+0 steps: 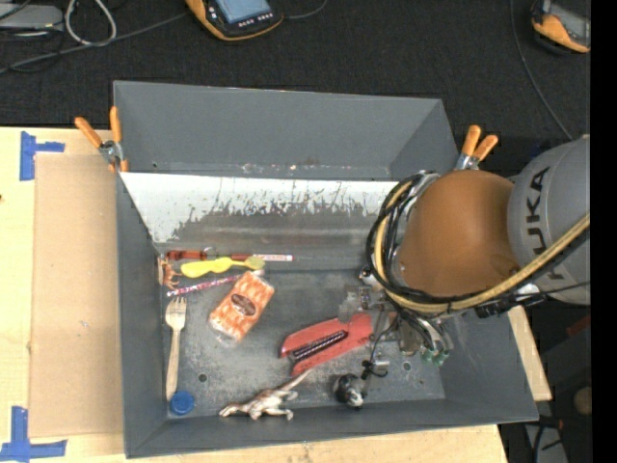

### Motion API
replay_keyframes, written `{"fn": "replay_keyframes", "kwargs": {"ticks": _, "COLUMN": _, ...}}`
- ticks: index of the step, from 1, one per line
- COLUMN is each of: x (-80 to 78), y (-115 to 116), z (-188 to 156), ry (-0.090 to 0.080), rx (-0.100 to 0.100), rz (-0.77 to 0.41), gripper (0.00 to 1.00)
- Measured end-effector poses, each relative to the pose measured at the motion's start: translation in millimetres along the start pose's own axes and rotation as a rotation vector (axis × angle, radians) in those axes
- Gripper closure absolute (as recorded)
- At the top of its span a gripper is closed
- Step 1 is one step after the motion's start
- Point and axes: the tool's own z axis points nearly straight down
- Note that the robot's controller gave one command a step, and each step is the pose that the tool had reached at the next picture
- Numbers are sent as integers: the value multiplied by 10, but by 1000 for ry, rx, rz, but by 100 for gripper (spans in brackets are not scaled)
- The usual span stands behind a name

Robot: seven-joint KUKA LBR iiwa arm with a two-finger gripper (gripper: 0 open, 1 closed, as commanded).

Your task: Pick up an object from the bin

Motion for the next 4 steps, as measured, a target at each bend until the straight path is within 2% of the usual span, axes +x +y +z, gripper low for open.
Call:
{"fn": "replay_keyframes", "kwargs": {"ticks": 1, "x": -251, "y": 203, "z": 744, "ry": -2, "rx": -1, "rz": 18, "gripper": 0}}
{"fn": "replay_keyframes", "kwargs": {"ticks": 2, "x": -325, "y": 172, "z": 935, "ry": -9, "rx": -2, "rz": 228, "gripper": 0}}
{"fn": "replay_keyframes", "kwargs": {"ticks": 3, "x": -409, "y": 37, "z": 956, "ry": 0, "rx": -3, "rz": -3, "gripper": 100}}
{"fn": "replay_keyframes", "kwargs": {"ticks": 4, "x": -409, "y": 37, "z": 956, "ry": 1, "rx": -3, "rz": -2, "gripper": 100}}
